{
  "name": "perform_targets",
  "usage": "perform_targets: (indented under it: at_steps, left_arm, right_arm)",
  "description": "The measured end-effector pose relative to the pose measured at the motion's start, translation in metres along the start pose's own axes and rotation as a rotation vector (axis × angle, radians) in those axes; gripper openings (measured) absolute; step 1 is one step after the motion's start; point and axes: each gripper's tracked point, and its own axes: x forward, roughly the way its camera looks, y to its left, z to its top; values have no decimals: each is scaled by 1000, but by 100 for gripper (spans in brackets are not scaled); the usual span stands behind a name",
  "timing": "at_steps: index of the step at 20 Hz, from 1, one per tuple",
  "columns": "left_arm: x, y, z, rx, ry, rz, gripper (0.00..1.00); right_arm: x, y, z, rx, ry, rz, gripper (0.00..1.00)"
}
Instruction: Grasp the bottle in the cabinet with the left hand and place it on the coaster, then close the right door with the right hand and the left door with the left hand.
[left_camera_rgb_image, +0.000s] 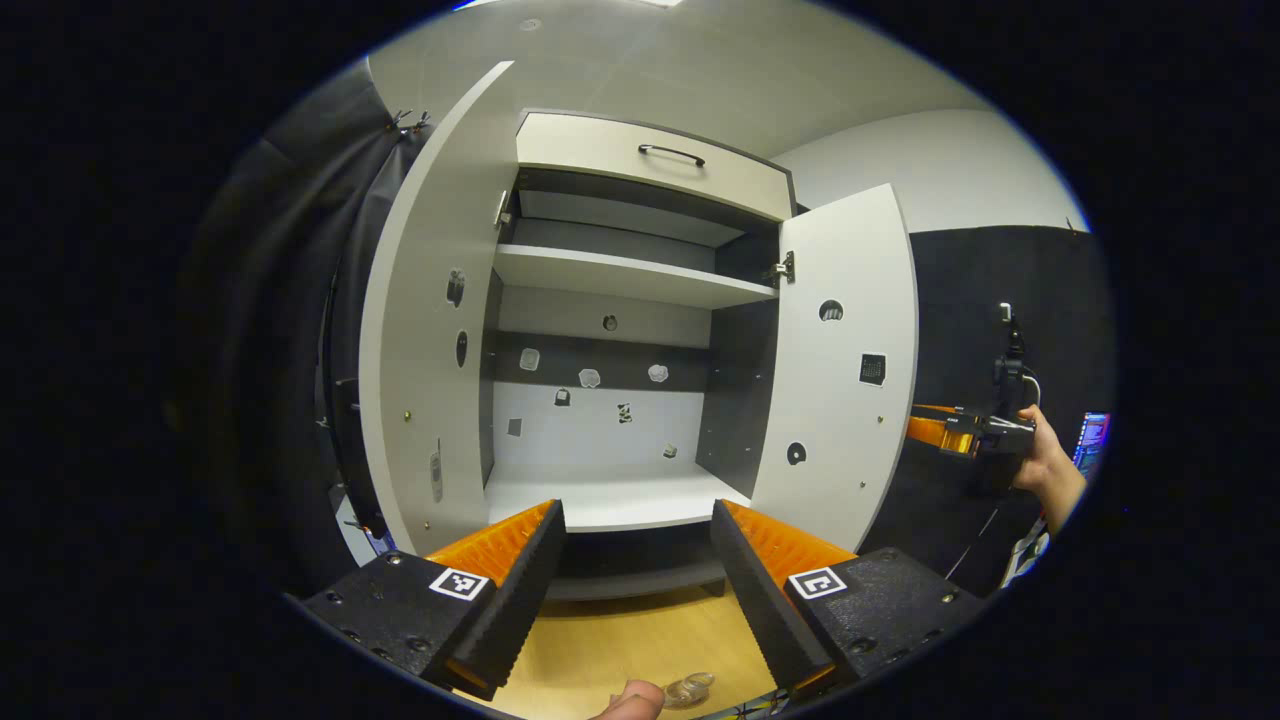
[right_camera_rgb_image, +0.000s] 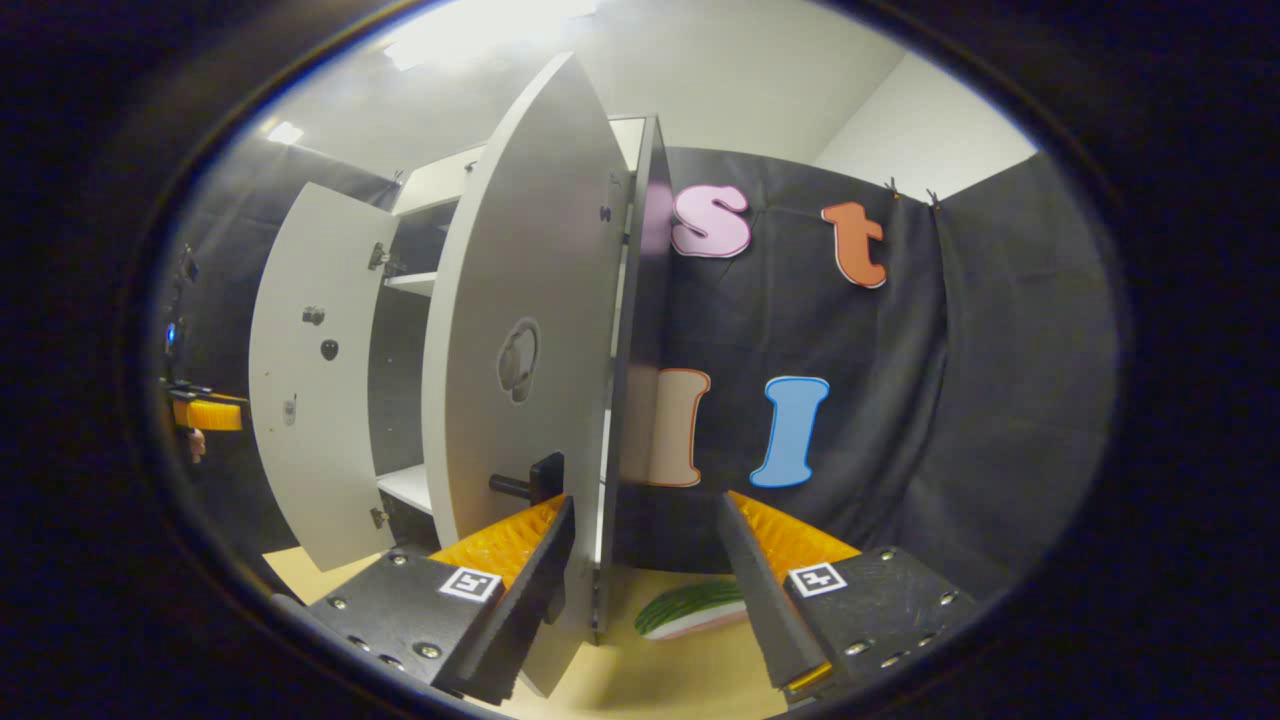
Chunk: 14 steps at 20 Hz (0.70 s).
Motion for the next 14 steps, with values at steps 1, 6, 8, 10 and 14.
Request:
perform_targets:
  at_steps: [1, 6, 8, 10, 14]
  left_arm:
    - [-1, 2, 0, 4, 3, 4, 93]
    - [-1, 0, -2, 27, 13, 12, 94]
    - [1, -5, 1, 34, 12, 1, 92]
    - [0, -4, 7, 48, -7, 6, 94]
    - [-6, 1, 6, 44, -20, 9, 94]
  right_arm:
    - [0, 1, 1, 30, -5, -7, 89]
    - [3, 5, 1, 24, -12, 7, 89]
    - [7, 6, 0, 41, -8, 15, 89]
    - [2, 2, 2, 28, -9, 15, 89]
    - [2, 4, 1, 41, -3, -4, 86]
